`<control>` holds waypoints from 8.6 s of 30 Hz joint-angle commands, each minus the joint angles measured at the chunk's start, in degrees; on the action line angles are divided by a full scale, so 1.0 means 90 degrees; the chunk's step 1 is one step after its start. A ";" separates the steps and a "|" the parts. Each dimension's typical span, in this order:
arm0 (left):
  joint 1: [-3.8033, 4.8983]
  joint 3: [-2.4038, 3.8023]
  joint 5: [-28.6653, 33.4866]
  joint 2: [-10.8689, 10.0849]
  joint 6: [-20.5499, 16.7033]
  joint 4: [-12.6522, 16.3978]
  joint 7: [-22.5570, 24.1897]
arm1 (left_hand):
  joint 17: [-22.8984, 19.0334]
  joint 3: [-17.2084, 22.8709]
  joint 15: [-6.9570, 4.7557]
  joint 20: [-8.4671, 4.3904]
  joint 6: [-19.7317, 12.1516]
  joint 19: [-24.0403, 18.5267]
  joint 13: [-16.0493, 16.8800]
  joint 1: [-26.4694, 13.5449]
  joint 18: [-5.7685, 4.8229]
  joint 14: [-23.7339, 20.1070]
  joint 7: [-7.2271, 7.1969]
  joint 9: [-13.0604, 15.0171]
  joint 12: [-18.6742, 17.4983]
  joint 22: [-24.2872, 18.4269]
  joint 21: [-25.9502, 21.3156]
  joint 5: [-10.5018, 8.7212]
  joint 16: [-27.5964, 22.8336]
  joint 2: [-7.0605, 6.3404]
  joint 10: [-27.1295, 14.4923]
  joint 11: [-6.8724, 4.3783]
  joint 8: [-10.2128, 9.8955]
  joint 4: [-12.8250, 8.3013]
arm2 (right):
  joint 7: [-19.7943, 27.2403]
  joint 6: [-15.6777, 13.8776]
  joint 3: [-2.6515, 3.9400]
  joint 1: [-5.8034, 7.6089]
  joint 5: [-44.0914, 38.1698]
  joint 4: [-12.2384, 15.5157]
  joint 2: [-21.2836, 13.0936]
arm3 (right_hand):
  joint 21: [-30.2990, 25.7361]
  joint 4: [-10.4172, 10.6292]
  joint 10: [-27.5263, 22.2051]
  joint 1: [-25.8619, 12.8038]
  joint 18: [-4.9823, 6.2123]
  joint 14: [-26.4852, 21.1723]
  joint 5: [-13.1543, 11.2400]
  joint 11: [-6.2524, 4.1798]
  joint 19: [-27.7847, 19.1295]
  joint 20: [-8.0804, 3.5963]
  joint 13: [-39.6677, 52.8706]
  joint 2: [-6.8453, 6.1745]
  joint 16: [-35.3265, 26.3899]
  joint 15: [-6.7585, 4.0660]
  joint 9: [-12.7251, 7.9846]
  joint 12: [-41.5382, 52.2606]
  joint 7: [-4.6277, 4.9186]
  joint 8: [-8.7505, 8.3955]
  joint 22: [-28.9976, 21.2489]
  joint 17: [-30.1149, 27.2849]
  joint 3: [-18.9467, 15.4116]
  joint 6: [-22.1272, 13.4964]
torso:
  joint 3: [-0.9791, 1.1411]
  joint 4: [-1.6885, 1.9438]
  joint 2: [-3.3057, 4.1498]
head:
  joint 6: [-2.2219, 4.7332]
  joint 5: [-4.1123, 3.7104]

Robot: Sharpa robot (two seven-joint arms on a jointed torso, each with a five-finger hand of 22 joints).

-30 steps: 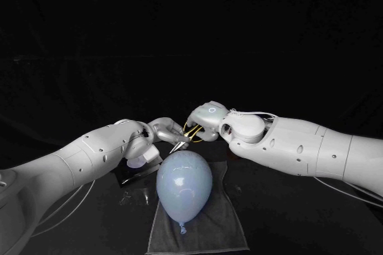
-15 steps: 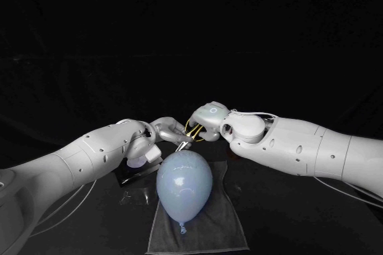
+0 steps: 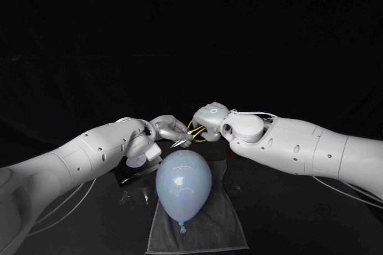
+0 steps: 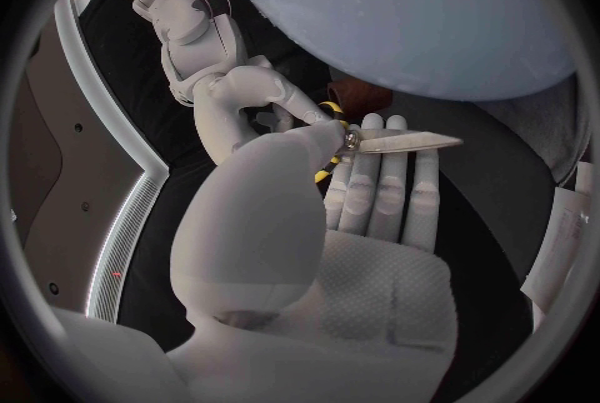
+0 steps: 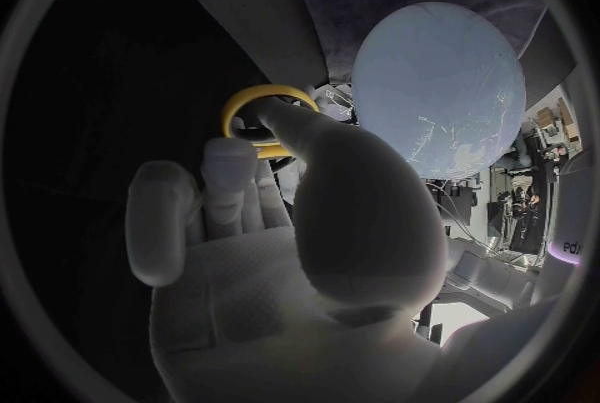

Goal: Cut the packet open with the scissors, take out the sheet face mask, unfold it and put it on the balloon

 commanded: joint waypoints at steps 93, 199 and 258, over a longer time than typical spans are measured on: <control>0.0319 0.0022 0.0550 0.0168 -0.0312 0.0400 0.0021 | 0.0038 0.0044 0.0154 0.0010 -0.0220 -0.0084 -0.0034 -0.0506 0.0081 -0.0250 0.0131 0.0614 -0.0024 -0.0026 -0.0032 0.0015 -0.0222 -0.0160 -0.0324 0.0146 -0.0102 -0.0534 | -0.1073 0.0317 -0.0025 -0.0343 0.0397 -0.0367 0.0253 | 0.0645 0.1404 0.2118 -0.0579 -0.0303 0.0216 -0.0052 -0.0771 0.0459 -0.0456 0.2376 0.1075 0.1853 -0.0612 0.1780 0.2486 -0.0690 0.1782 0.1255 0.2174 -0.1055 0.0753 | 0.0002 -0.0003 0.0008 | 0.0032 -0.0068; -0.0362 -0.0087 0.3039 -0.2813 -0.1661 0.1610 0.1292 | 0.0268 -0.4582 0.0070 -0.0247 -0.0426 0.1117 -0.0001 -0.0021 0.0095 -0.0029 0.0248 0.0232 0.0308 0.0149 0.0406 0.0020 0.0319 0.0686 -0.0689 0.0214 -0.0925 0.0849 | 0.2437 0.1997 0.0056 -0.1651 1.2598 0.2933 -0.3286 | 0.0129 0.0794 0.2203 -0.0644 -0.0173 0.0126 -0.0053 -0.0560 0.0181 -0.0287 0.4262 0.0103 0.1552 -0.0425 0.1792 0.3636 -0.0400 0.0977 0.0921 0.1632 -0.1793 0.0197 | -0.0003 -0.0001 0.0012 | -0.0131 -0.0549; -0.0379 -0.0115 0.2910 -0.2817 -0.2070 0.1611 0.1001 | 0.0292 -0.4604 0.0121 -0.0240 -0.0434 0.1109 0.0000 0.0428 0.0091 -0.0063 0.0381 0.0136 0.0124 0.0106 0.0388 0.0021 0.0237 0.0915 -0.0700 0.0298 -0.1076 0.0847 | 0.2465 0.0528 0.0056 -0.1815 1.1665 0.2631 -0.3160 | -0.2345 0.1880 0.0747 -0.1414 0.0256 0.0177 -0.0049 -0.0791 -0.0778 -0.0462 0.4593 0.2652 0.1352 -0.0601 0.6952 0.1566 -0.0877 0.7036 -0.0341 0.3056 -0.6888 0.2400 | 0.0003 -0.0001 0.0008 | -0.0080 -0.0549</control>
